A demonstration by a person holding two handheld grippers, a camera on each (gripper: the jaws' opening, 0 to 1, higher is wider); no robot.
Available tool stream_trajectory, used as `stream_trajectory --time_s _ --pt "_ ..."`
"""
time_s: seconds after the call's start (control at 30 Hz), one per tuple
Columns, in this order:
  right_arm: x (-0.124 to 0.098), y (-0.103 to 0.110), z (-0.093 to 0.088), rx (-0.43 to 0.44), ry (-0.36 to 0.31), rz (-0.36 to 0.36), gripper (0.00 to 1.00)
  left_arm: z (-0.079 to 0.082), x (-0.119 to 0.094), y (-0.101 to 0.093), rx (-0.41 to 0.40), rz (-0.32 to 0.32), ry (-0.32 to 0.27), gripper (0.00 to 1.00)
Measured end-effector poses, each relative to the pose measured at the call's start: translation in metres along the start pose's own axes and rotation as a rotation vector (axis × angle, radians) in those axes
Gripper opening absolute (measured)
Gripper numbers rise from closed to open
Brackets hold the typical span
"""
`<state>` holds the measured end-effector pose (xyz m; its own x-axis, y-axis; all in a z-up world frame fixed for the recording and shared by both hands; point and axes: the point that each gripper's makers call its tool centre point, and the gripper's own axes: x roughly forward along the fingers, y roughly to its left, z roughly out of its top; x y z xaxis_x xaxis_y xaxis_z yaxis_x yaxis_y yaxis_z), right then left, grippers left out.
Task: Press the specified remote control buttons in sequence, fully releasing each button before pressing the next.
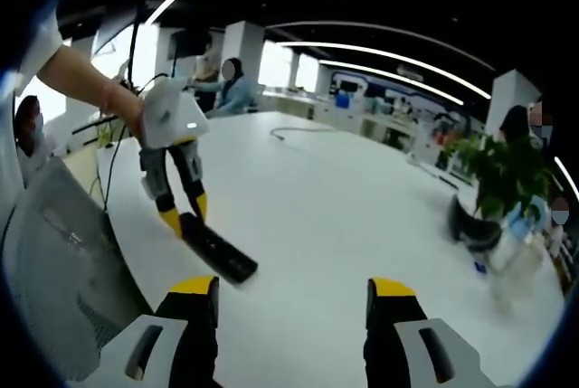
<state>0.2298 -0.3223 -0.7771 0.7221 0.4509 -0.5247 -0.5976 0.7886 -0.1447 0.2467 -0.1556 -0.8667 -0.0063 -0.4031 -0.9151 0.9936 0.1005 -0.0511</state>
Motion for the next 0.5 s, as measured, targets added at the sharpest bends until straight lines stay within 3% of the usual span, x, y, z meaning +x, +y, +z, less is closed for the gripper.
stream_trajectory --time_s 0.5 --pt "-0.0001 0.0003 0.0 -0.001 0.0 0.001 0.64 -0.0001 0.0004 -0.0072 0.007 -0.011 0.009 0.24"
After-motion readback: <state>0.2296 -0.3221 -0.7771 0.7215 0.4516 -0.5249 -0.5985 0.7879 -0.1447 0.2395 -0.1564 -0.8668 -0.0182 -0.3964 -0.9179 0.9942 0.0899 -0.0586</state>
